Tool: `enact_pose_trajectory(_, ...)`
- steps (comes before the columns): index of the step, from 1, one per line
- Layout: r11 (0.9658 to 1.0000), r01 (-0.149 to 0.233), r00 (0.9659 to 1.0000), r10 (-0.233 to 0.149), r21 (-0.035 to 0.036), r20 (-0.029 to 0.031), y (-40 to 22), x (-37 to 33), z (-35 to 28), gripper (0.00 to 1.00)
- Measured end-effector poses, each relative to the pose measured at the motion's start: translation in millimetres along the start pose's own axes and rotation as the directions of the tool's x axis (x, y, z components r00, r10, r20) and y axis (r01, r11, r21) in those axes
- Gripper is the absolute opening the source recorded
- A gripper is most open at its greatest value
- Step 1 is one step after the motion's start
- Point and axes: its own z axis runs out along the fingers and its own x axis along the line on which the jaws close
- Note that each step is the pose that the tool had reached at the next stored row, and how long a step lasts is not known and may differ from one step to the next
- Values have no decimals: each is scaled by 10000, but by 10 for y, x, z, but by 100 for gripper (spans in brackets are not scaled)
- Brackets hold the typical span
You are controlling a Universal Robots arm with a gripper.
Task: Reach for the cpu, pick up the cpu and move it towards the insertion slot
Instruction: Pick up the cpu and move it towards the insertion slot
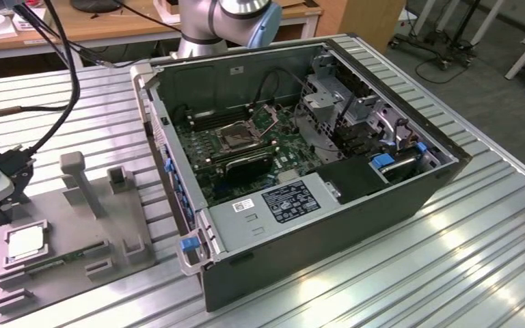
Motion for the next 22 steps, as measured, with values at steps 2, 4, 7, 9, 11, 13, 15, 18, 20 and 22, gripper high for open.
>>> enact_pose_trajectory(2, 10000, 0, 10000, 0, -47, 1, -3, 5, 27, 10)
enact_pose_trajectory(4, 10000, 0, 10000, 0, -72, 3, -5, 6, 50, 10)
enact_pose_trajectory(7, 10000, 1, 10000, -1, -74, 0, -4, 5, 69, 10)
enact_pose_trajectory(9, 10000, 2, 10000, -2, -73, -2, -4, 5, 70, 10)
enact_pose_trajectory(11, 10000, 0, 10000, 0, -75, 2, 1, 7, 74, 10)
enact_pose_trajectory(13, 10000, 0, 10000, 0, -76, 3, 11, 11, 76, 10)
enact_pose_trajectory(15, 10000, 0, 10000, 0, -74, 1, 17, 17, 80, 10)
enact_pose_trajectory(18, 10000, 1, 10000, -1, -75, 2, 16, 20, 111, 10)
enact_pose_trajectory(20, 10000, 0, 10000, 0, -75, 1, 14, 21, 146, 10)
enact_pose_trajectory(22, 10000, 1, 10000, -1, -74, 1, 12, 21, 182, 10)
